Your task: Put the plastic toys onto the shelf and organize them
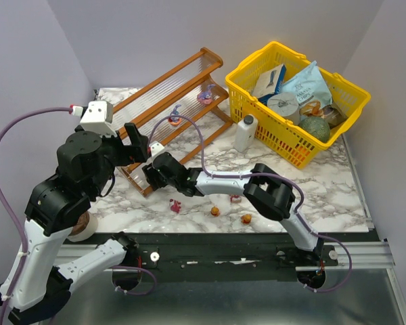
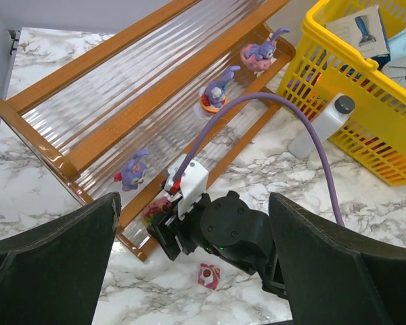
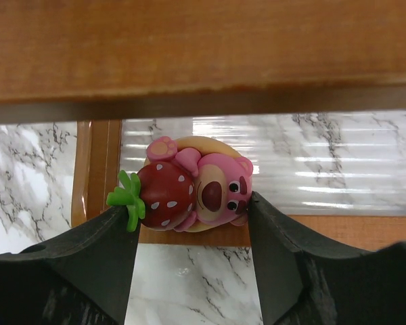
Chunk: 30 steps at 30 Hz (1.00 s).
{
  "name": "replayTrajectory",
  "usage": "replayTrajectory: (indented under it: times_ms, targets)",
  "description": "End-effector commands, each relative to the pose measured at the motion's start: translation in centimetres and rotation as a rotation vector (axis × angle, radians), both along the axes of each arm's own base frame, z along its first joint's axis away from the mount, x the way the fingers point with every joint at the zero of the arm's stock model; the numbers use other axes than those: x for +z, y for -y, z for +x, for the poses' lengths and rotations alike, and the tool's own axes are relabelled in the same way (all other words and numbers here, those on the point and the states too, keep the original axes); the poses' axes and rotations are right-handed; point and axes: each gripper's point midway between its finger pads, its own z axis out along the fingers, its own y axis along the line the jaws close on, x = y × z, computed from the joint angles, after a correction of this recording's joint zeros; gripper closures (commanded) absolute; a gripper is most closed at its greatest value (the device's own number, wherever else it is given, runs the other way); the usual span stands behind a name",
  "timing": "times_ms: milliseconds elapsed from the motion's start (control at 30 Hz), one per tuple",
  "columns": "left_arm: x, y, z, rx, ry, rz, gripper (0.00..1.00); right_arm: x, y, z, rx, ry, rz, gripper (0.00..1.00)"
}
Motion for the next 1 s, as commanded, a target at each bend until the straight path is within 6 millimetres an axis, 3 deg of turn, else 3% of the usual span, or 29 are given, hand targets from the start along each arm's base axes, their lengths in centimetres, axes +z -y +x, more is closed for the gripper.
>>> replayTrajectory:
  times_ms: [0, 400, 800, 967]
  targets:
    - [0.2, -0.9, -0.4, 0.026, 0.001, 0.016, 0.01, -1.0, -0.3, 0.8, -0.040, 0.031, -0.029, 0.49]
    - [-0.2, -0.7, -0.2, 0.026, -0.014, 0.027, 0.01, -2.0, 0.5, 1.2, -0.073, 0.036, -0.056, 0.45]
    - [-0.1, -0.7, -0.1, 0.029, -0.008, 0.027, 0.01, 0.5, 0.5, 0.9, -0.055, 0.058, -0.007, 0.24]
    - [-0.1, -0.7, -0.1, 0.031, -0.005, 0.024, 0.01, 1.4, 0.5, 0.8, -0.052, 0.065, 0.013, 0.21]
